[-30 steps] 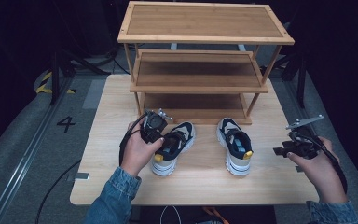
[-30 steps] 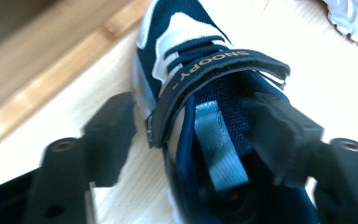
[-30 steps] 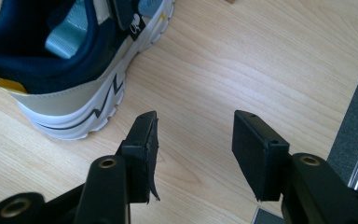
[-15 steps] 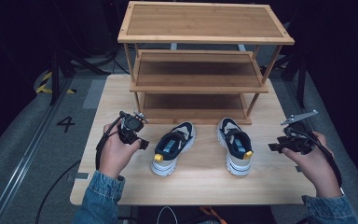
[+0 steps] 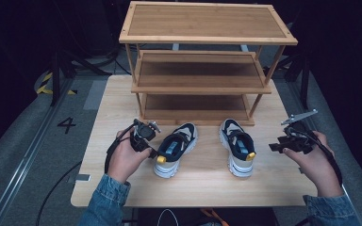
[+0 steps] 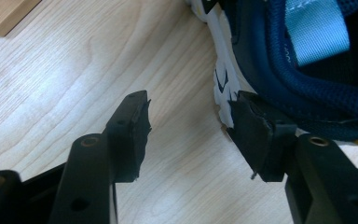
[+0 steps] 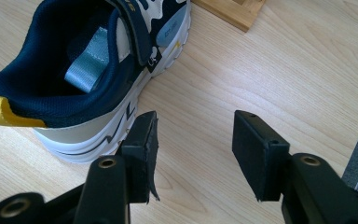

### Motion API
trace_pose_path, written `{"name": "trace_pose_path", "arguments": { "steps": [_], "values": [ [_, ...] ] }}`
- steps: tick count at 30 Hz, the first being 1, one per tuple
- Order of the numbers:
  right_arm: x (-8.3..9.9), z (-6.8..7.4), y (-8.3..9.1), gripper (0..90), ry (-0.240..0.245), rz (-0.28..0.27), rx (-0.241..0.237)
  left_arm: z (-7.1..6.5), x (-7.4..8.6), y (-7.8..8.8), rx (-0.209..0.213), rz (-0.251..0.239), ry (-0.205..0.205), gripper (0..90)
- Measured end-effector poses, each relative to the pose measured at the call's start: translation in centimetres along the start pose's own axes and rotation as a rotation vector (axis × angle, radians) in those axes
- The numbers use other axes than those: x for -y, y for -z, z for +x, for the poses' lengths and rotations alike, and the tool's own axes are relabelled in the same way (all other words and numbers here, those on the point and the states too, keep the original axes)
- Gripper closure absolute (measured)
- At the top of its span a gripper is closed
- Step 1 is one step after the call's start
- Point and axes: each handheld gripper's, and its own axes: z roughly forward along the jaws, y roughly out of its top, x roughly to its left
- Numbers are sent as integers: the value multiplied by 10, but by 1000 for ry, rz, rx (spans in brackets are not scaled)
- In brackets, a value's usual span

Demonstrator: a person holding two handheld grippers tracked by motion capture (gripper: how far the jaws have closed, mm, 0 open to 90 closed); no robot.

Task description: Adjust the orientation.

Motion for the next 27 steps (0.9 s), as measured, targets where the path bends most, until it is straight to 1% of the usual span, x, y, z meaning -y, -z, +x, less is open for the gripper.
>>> {"name": "trace_pose_path", "arguments": {
  "steps": [2, 3, 4, 7, 11, 14, 15, 17, 19, 20, 21, 22, 23, 24, 25, 26, 27],
  "values": [
    [0, 0, 0, 511, -1, 1, 0, -6, -3, -2, 39, 4, -22, 450],
    [1, 0, 0, 510, 0, 2, 0, -9, -5, -3, 47, 6, -45, 438],
    [1, 0, 0, 509, 1, 5, -2, -13, -7, -4, 49, 4, -63, 430],
    [2, 0, -1, 509, 1, 7, -1, -21, -12, -5, 53, 6, -94, 429],
    [5, -1, 1, 508, -2, 5, 1, -33, -21, -10, 87, 1, -144, 417],
    [8, -2, 3, 508, -11, 6, 5, -41, -27, -11, 102, 8, -181, 400],
    [8, -2, 3, 508, -13, 5, 6, -44, -28, -12, 103, 4, -195, 394],
    [10, -3, 4, 508, -16, 4, 8, -48, -30, -12, 106, 11, -214, 389],
    [10, -3, 5, 508, -16, 2, 9, -49, -30, -9, 117, 10, -214, 361],
    [11, -3, 5, 508, -17, 1, 9, -48, -29, -6, 116, 5, -207, 344],
    [11, -3, 5, 508, -17, 1, 9, -48, -29, -6, 116, 5, -207, 331],
    [11, -3, 6, 508, -17, 1, 10, -48, -28, -2, 112, -10, -201, 331],
    [11, -3, 6, 508, -17, 2, 10, -48, -27, 2, 105, -13, -200, 329],
    [11, -3, 6, 508, -17, 1, 10, -50, -27, 7, 98, -31, -203, 326],
    [11, -3, 5, 508, -16, 1, 10, -54, -26, 17, 97, -65, -212, 319],
    [11, -3, 5, 508, -15, 2, 10, -58, -26, 24, 100, -90, -229, 319],
    [11, -2, 5, 507, -13, 4, 9, -61, -26, 29, 103, -111, -231, 318]
  ]
}}
